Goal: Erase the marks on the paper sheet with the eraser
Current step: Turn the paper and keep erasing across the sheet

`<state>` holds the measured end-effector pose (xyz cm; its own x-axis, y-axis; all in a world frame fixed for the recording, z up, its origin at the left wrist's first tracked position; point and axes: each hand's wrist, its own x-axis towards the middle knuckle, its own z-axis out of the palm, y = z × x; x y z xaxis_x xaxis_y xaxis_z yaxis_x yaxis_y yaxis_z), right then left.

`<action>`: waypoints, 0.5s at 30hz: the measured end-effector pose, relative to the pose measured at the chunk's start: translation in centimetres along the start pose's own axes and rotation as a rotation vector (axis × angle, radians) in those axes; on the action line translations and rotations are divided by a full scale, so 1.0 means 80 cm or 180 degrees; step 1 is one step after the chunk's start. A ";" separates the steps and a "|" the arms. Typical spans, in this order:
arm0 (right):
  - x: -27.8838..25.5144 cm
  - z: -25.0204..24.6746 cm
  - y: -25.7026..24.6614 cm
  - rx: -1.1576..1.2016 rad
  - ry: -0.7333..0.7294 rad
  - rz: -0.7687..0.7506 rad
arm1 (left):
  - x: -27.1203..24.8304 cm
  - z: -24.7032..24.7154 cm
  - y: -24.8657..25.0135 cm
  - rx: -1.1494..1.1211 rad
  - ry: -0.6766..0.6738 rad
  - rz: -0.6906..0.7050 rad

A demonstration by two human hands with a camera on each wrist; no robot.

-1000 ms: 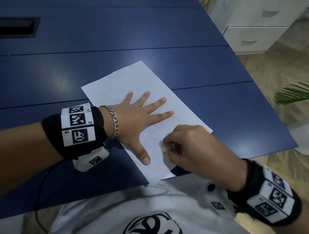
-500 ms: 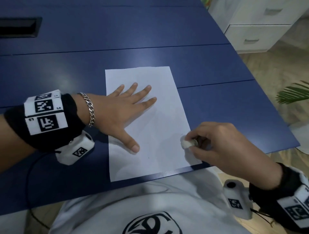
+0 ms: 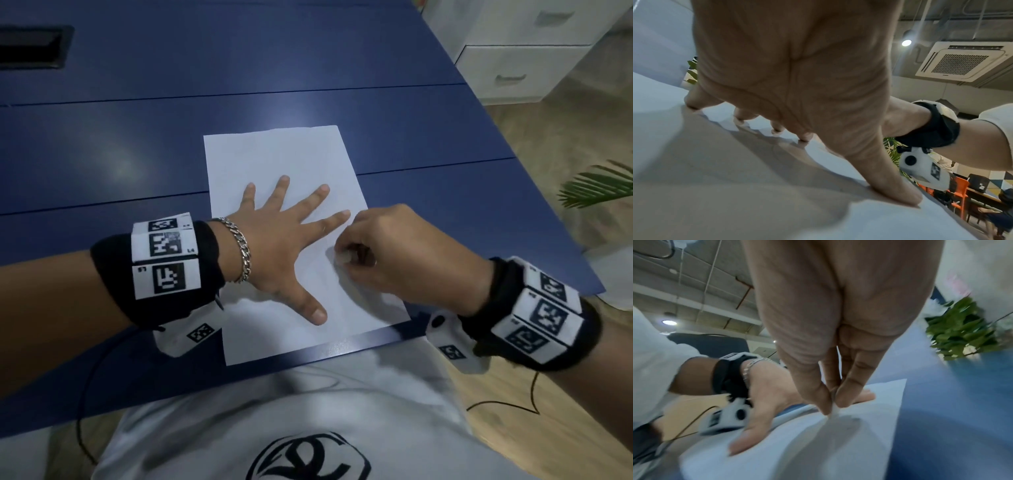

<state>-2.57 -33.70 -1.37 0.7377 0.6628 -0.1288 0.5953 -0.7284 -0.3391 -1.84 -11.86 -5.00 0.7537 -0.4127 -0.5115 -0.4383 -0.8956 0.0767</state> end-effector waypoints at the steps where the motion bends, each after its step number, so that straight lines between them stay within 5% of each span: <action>1: -0.003 0.002 -0.006 -0.0048 -0.0161 -0.0122 | 0.000 0.000 0.000 0.0003 0.0006 -0.0013; 8: 0.014 -0.014 0.006 -0.0064 0.0014 0.0047 | 0.000 -0.001 0.003 0.0021 -0.0046 -0.0051; 12: -0.001 -0.003 -0.016 -0.0182 -0.0421 -0.0218 | -0.001 -0.001 0.003 0.0020 -0.0052 -0.0061; 15: 0.018 -0.017 0.008 -0.0173 -0.0045 0.0129 | 0.000 -0.002 0.003 0.0040 -0.0066 -0.0059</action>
<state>-0.74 -33.44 -0.52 0.7572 0.6346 -0.1548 0.5817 -0.7629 -0.2821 -1.89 -12.07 -4.87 0.7515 -0.3923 -0.5304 -0.4305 -0.9008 0.0564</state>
